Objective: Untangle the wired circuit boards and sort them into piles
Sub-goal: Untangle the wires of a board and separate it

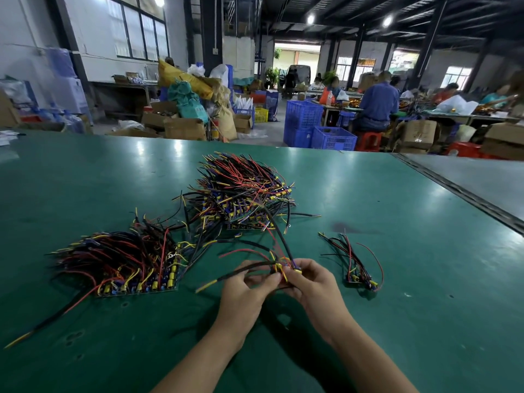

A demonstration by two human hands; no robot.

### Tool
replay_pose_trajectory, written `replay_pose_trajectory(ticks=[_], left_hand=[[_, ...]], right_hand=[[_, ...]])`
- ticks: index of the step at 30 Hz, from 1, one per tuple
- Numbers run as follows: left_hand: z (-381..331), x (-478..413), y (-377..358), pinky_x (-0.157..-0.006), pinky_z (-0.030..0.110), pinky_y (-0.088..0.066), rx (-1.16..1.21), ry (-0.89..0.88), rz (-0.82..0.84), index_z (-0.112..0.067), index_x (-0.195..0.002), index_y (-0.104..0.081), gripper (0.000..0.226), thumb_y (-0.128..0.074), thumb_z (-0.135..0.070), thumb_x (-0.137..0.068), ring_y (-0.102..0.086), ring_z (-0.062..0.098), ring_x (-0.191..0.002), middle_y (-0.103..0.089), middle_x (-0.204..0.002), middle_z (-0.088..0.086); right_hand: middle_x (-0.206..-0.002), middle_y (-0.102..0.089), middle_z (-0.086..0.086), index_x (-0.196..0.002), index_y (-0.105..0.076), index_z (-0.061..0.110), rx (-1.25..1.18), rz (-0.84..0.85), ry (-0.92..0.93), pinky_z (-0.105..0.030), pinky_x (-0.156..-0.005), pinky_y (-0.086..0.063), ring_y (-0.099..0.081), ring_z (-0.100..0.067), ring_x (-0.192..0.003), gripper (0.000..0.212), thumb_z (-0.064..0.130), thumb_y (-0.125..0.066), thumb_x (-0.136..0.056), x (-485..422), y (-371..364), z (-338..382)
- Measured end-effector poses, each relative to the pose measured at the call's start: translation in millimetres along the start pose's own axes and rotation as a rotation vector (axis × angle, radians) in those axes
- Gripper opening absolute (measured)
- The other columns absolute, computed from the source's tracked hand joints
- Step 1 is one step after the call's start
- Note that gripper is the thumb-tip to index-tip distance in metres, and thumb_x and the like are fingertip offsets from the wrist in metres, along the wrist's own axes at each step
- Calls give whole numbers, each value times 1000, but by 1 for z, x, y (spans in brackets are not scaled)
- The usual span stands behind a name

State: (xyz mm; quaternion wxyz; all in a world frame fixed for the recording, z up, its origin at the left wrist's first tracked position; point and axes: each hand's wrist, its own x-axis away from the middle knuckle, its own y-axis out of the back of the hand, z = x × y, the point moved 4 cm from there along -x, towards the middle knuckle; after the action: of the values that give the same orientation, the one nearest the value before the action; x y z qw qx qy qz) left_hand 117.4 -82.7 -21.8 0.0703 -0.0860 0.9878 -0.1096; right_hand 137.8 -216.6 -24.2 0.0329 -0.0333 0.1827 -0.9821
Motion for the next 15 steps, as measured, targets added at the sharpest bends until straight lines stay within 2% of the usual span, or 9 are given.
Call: replay_pose_trajectory(ticks=[2, 4, 6, 8, 12, 14, 15], left_hand=[[-1, 2, -3, -67, 20, -53, -4, 5, 38, -8, -94, -69, 31, -54, 16, -79, -67, 15, -79, -75, -85, 5], [-3, 2, -2, -62, 19, -48, -51, -21, 64, -12, -99, -69, 39, -50, 3, -68, -65, 11, -90, -73, -97, 5], [-5, 3, 0, -67, 20, -46, -108, -77, 112, -16, -98, -70, 49, -47, -5, -56, -62, 9, -98, -71, -103, 3], [-5, 3, 0, -76, 24, -47, -62, -102, 142, -15, -94, -72, 45, -52, -4, -55, -62, 11, -100, -71, -102, 1], [-7, 0, 1, -75, 17, -50, 103, -89, 52, -10, -93, -66, 31, -75, 3, -67, -64, 8, -88, -71, -87, -4], [-8, -3, 5, -69, 13, -47, 57, -102, -30, -11, -86, -68, 20, -67, 8, -80, -61, 3, -75, -70, -77, -7], [-10, -4, 7, -65, 12, -46, 6, -119, -59, -13, -82, -69, 21, -63, 7, -85, -60, 0, -69, -70, -72, -9]], right_hand=[[-88, -66, -20, -91, -58, 2, -19, -29, 7, -38, -75, -54, -62, -29, -77, 11, -6, -64, -86, -1, 1, 2], [-85, -68, -19, -89, -57, 2, -32, -31, 2, -33, -69, -57, -64, -27, -73, 12, -7, -64, -85, -1, 0, 2], [-85, -67, -18, -88, -57, 3, 13, -41, 6, -36, -72, -55, -64, -29, -74, 13, -7, -65, -85, -1, 0, 1], [-83, -67, -17, -87, -57, 3, 29, -52, 16, -40, -75, -54, -64, -29, -75, 13, -7, -65, -85, -1, 0, 1], [-76, -67, -14, -80, -52, 3, 23, -52, 18, -32, -66, -58, -67, -22, -69, 18, -8, -66, -84, -2, 0, 0], [-72, -61, -16, -75, -51, 6, 195, -92, 33, -33, -64, -56, -63, -24, -67, 22, -7, -68, -80, -3, 3, -2], [-69, -58, -14, -73, -51, 7, 290, -104, 48, -32, -61, -54, -59, -23, -64, 23, -7, -68, -78, -4, 4, -2]])
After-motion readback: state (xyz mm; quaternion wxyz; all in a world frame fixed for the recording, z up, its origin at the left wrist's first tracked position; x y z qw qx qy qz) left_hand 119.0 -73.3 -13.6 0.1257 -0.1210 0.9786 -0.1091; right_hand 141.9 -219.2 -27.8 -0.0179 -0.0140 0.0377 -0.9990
